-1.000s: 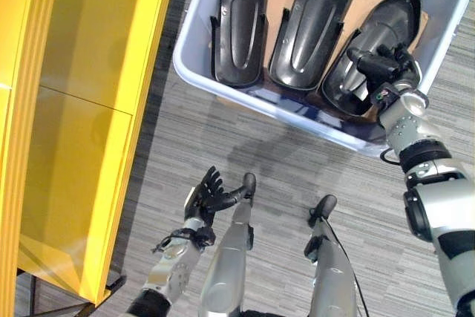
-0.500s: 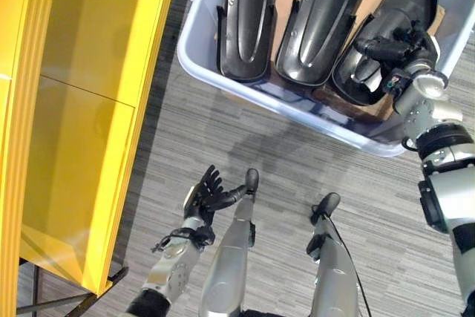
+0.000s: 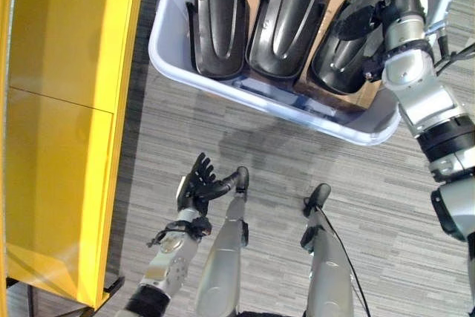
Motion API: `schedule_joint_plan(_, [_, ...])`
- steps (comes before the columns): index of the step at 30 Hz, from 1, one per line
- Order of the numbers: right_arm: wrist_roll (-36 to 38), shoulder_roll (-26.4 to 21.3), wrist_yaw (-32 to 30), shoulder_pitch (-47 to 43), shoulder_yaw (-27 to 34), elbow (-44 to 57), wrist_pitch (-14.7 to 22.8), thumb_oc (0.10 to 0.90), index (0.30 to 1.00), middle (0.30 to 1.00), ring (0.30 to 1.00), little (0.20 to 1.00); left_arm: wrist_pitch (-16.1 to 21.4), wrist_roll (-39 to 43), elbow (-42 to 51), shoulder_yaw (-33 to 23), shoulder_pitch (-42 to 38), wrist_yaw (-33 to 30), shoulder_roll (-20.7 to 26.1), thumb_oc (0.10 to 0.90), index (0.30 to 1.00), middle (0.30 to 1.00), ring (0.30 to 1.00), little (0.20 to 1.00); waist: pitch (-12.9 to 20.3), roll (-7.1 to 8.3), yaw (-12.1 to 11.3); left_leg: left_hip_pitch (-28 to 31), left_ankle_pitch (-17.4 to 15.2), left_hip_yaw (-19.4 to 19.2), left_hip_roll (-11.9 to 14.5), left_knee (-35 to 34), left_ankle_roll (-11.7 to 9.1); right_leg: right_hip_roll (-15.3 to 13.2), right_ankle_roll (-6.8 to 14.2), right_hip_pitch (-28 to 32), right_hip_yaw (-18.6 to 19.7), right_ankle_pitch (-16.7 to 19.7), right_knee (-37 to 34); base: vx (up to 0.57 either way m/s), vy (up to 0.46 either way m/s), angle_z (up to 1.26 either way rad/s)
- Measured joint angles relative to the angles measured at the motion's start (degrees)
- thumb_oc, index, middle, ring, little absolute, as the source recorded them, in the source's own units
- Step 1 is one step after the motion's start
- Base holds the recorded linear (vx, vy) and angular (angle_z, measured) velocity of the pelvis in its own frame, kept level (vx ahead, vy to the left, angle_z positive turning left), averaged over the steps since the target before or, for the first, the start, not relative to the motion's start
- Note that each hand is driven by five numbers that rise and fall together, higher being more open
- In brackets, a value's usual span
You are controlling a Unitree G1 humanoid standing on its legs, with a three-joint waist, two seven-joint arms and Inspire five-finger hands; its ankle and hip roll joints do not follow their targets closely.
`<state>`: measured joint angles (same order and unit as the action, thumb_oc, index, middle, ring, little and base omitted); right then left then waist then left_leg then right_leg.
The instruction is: Move parts from the plastic box to the shelf.
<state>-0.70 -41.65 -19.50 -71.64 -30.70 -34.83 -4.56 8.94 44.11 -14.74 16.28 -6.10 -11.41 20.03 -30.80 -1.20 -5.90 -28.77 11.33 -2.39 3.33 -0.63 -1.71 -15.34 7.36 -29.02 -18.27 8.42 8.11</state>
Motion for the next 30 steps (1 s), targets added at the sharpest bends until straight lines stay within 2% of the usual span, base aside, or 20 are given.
schedule_joint_plan(2, [-3.7, -1.6, 0.1, 0.7, -0.1, 3.8, -1.2, 0.9, 1.0, 1.0, 1.0, 1.0, 0.0, -0.1, 0.1, -0.3, -0.1, -0.4, 0.0, 0.9, 1.0, 1.0, 1.0, 1.0, 0.0, 0.07, 0.5, 0.0, 0.0, -0.1, 0.0, 0.0, 0.1, 0.0, 0.0, 0.0, 0.2, 0.1, 0.0, -0.01, 0.0, -0.06])
schedule_joint_plan(6, [-9.2, -1.0, 0.0, 6.3, 4.8, 14.0, -2.0, 0.9, 1.0, 1.0, 1.0, 1.0, -0.1, -0.1, 0.1, -0.9, 0.4, -0.8, 0.0, 0.9, 1.0, 1.0, 1.0, 1.0, 0.0, 0.35, 1.2, 0.4, 0.0, -0.4, 0.2, 0.1, 0.1, 0.3, -0.1, 0.1, 0.5, 0.2, 0.0, -0.01, -0.003, -0.05])
schedule_joint_plan(13, [-11.2, 4.3, -0.1, 18.3, 11.3, 20.1, -2.3, 0.9, 1.0, 1.0, 1.0, 1.0, -0.2, -0.1, 0.1, -1.0, 0.7, -1.0, -0.5, 0.9, 1.0, 1.0, 1.0, 1.0, 0.0, 0.63, 1.6, 0.8, -0.1, -0.6, 0.6, 0.0, 0.1, 0.7, -0.2, 0.4, 0.6, 0.3, 0.0, -0.01, 0.002, -0.02])
schedule_joint_plan(18, [-11.2, 8.5, 0.0, 26.3, 12.8, 23.5, -2.9, 0.9, 1.0, 1.0, 1.0, 1.0, -0.3, -0.6, 0.0, -0.9, 1.0, -1.8, -0.9, 0.9, 1.0, 1.0, 1.0, 1.0, -0.1, 0.72, 2.5, 0.6, -0.1, -0.7, 0.6, -0.2, 0.1, 0.7, -0.2, 0.1, 0.6, 0.3, -0.2, 0.0, -0.003, -0.01])
schedule_joint_plan(19, [-11.0, 11.0, 0.2, 28.9, 13.3, 23.6, -2.9, 0.9, 1.0, 1.0, 1.0, 1.0, -0.3, -0.6, 0.0, -1.3, 1.1, -1.7, -1.0, 0.9, 1.0, 1.0, 1.0, 1.0, -0.1, 1.03, 2.6, 0.6, -0.1, -1.1, 0.6, -0.5, 0.1, 0.7, -0.2, -0.1, 0.9, 0.3, -0.4, -0.03, -0.011, -0.07])
schedule_joint_plan(25, [-7.0, 16.5, 0.0, 29.4, 13.1, 23.4, -2.8, 0.9, 1.0, 1.0, 1.0, 1.0, -0.3, -0.7, -0.5, -1.2, 1.3, -1.9, -1.1, 0.9, 1.0, 1.0, 1.0, 1.0, -0.2, 1.34, 2.6, 0.9, -0.1, -1.4, 0.7, -0.5, 0.1, 0.9, -0.3, 0.0, 1.2, 0.4, -0.6, -0.01, -0.001, -0.03])
schedule_joint_plan(30, [-5.3, 18.2, -1.9, 28.1, 12.9, 22.1, -2.7, 0.9, 1.0, 1.0, 1.0, 1.0, -0.3, -0.7, -0.6, -0.7, 1.3, -2.3, -1.1, 0.9, 1.0, 1.0, 1.0, 1.0, -0.2, 1.34, 2.5, 0.9, -0.1, -1.4, 0.7, -0.2, 0.1, 0.8, -0.4, 0.1, 1.2, 0.5, -0.5, 0.0, 0.0, 0.0])
